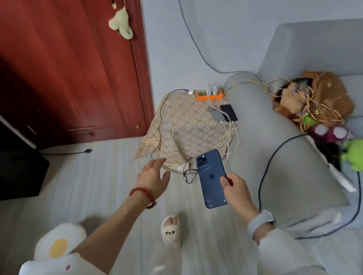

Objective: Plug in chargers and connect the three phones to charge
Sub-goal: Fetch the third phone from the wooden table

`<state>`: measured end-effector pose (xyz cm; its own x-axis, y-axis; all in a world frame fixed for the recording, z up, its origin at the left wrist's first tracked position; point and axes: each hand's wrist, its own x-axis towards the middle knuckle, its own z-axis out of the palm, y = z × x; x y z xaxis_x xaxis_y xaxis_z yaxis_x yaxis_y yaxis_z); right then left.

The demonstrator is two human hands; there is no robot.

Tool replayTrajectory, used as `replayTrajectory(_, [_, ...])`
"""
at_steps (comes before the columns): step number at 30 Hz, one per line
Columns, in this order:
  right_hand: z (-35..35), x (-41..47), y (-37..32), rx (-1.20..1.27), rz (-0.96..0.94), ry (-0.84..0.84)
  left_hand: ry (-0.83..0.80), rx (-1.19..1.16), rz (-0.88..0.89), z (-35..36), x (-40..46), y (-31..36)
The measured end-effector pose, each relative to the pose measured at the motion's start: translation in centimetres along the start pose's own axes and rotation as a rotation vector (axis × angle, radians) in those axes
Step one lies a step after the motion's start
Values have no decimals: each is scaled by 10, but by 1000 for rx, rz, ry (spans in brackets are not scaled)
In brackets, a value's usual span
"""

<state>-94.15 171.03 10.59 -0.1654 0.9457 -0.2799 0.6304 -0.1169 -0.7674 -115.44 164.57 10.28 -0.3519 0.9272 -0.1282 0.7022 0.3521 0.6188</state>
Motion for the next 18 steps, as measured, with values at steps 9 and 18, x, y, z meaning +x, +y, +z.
replayTrajectory(9, [10,251,-71,-16,83,-49,-15,-32,-40,-3,264,9])
replayTrajectory(18, [29,448,-65,-3,207,-156,-133,-25,-224,47,428,3])
